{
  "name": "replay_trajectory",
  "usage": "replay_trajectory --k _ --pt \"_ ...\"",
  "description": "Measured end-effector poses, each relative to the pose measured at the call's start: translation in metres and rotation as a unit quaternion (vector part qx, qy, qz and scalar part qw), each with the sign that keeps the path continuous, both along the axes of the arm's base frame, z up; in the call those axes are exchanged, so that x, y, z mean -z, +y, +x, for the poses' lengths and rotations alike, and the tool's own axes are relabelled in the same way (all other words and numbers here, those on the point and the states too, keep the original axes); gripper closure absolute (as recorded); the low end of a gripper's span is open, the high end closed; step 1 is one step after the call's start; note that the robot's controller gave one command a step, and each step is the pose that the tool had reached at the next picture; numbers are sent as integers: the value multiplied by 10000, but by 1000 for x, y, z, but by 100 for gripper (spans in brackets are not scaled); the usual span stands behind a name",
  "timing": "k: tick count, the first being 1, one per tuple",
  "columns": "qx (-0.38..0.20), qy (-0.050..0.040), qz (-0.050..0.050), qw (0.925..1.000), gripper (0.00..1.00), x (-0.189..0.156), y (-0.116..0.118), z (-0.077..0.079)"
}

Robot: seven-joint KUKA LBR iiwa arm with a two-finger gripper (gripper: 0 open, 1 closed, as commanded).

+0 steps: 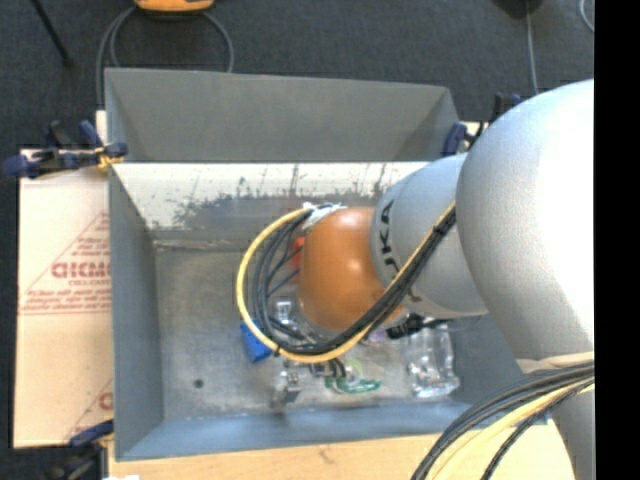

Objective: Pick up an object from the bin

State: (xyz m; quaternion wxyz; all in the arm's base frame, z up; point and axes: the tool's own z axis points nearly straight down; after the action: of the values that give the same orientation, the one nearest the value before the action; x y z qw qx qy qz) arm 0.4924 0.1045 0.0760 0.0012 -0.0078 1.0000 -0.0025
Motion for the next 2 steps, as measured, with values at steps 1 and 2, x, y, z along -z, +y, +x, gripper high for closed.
replay_trajectory --k 1,2 --pt "-306 -25 23 9995 0 -8 11 -12" --pt "-1297 -6 28 9915 0 -6 49 15"
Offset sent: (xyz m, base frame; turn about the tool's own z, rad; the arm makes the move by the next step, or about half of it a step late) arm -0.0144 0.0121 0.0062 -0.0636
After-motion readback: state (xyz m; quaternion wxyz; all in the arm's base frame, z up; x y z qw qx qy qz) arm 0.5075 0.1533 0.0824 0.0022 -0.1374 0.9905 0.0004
